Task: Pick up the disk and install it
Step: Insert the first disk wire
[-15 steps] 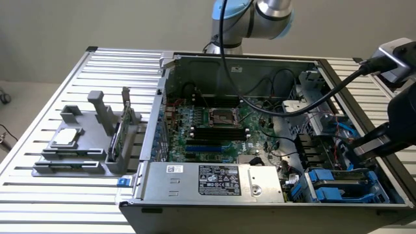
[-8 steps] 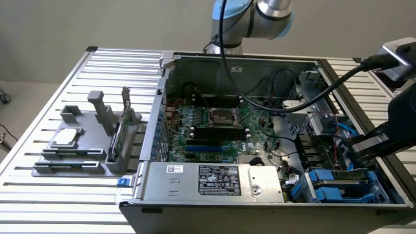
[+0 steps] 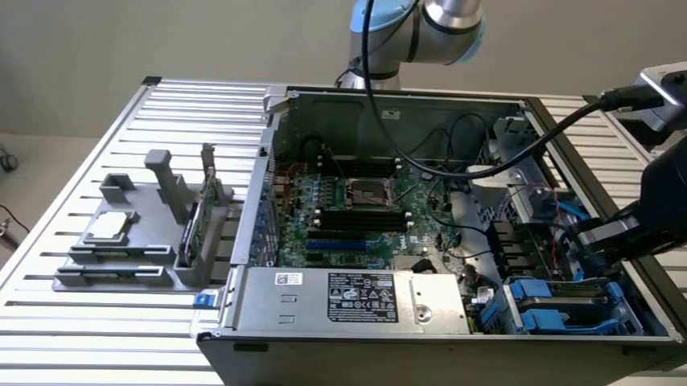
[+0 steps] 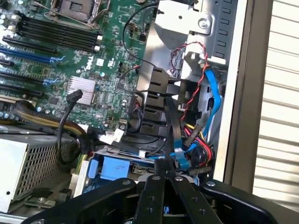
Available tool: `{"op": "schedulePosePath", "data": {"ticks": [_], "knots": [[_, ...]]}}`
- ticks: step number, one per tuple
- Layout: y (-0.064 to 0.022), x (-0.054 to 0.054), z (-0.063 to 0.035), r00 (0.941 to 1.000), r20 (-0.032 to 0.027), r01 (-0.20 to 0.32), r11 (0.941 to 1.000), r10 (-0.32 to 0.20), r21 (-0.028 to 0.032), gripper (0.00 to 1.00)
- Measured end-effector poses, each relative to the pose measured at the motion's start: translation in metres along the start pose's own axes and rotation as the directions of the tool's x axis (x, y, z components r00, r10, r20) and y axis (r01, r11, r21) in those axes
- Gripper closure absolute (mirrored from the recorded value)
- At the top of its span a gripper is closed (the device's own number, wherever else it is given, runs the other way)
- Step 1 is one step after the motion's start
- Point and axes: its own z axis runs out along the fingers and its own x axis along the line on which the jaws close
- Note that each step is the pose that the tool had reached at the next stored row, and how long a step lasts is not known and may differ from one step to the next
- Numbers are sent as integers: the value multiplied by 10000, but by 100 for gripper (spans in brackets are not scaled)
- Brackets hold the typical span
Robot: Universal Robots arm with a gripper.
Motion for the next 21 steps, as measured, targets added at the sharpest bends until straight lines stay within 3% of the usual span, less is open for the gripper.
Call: {"op": "schedulePosePath", "data": {"ticks": [5,10,16,21], "knots": [[0,0,0,9980,61,-634,9980,634,54,89],[0,0,0,9919,127,-1269,9919,1268,102,89],[0,0,-1,9797,208,-1999,9797,1996,155,89],[1,0,-2,9654,282,-2597,9655,2591,193,89]]}}
